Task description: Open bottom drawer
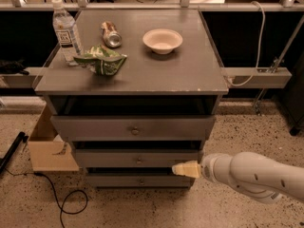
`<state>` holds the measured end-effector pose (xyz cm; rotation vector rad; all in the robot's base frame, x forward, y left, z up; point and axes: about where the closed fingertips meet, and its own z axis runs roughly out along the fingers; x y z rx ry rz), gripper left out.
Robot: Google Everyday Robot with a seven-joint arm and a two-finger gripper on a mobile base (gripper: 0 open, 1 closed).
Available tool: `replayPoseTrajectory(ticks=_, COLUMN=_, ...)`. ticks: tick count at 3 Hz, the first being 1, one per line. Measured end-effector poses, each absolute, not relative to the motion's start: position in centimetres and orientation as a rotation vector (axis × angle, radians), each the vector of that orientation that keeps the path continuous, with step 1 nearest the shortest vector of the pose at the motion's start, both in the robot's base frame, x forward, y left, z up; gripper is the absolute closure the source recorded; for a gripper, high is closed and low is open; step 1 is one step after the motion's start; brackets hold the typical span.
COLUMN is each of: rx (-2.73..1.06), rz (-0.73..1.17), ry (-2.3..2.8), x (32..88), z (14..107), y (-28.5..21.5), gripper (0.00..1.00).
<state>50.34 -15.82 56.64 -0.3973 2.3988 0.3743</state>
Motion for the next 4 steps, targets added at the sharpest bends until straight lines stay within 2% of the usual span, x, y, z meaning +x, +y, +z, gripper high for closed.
replayPoseTrajectory(ticks=2, rx=-0.415, rz=0.375, ry=2.381, x=49.9, z=56.8, y=-15.7, gripper=0.0)
replayPoseTrajectory(ticks=4, rx=-0.575, rz=0.196, ry=2.223, x=50.2, z=53.8, y=-16.0, gripper=0.0)
